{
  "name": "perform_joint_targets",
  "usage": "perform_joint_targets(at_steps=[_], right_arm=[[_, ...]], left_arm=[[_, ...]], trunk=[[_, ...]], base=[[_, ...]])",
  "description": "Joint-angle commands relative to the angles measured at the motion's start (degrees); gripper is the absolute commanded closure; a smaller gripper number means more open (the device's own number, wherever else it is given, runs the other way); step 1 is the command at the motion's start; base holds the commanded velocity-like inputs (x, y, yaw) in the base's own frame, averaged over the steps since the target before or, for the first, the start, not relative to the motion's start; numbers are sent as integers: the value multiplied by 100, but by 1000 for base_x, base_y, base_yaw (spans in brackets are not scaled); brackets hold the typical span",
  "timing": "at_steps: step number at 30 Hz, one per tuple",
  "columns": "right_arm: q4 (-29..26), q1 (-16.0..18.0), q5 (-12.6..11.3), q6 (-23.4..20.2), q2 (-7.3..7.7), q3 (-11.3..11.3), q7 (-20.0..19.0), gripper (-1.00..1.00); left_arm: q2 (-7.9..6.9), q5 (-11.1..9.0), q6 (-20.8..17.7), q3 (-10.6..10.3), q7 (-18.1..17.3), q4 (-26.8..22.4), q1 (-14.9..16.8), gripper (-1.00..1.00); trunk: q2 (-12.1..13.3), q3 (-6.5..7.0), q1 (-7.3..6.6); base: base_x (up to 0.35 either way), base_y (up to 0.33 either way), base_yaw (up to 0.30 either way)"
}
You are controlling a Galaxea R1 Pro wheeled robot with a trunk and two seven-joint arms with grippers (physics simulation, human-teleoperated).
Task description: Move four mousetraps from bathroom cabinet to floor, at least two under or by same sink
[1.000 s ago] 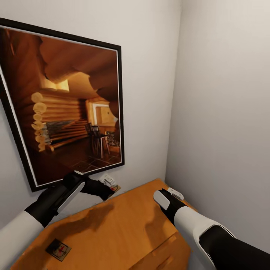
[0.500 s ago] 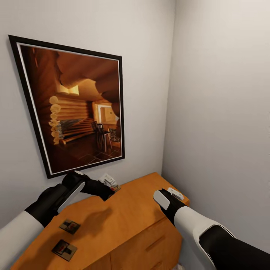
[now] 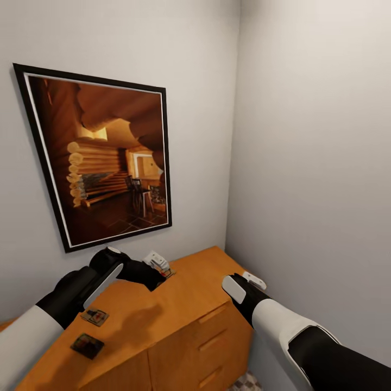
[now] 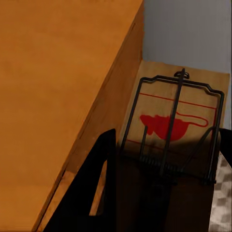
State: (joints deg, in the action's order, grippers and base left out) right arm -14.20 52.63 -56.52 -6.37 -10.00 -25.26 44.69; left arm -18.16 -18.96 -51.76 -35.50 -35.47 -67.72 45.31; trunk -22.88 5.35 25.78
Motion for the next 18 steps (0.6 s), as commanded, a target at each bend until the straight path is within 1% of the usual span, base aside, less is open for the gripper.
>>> perform_joint_targets(at_steps=[1,13,15,18], right_arm=[[-4,2,10,-49,0,-14,13,100],[-4,2,10,-49,0,-17,13,100],[-4,2,10,-49,0,-19,9,100],[-4,2,10,-49,0,-21,-6,100]], left_arm=[[-4,6,-18,-9,-4,-4,5,100],[-11,6,-18,-3,-4,-5,5,100],[-12,6,-18,-2,-4,-5,5,100],[-12,2,-15,-1,-4,-10,5,100]], trunk=[[-3,-3,0],[-3,-3,0],[-3,-3,0],[-3,-3,0]], base=[[-202,-251,0],[-227,-231,0],[-193,-168,0],[-81,-70,0]])
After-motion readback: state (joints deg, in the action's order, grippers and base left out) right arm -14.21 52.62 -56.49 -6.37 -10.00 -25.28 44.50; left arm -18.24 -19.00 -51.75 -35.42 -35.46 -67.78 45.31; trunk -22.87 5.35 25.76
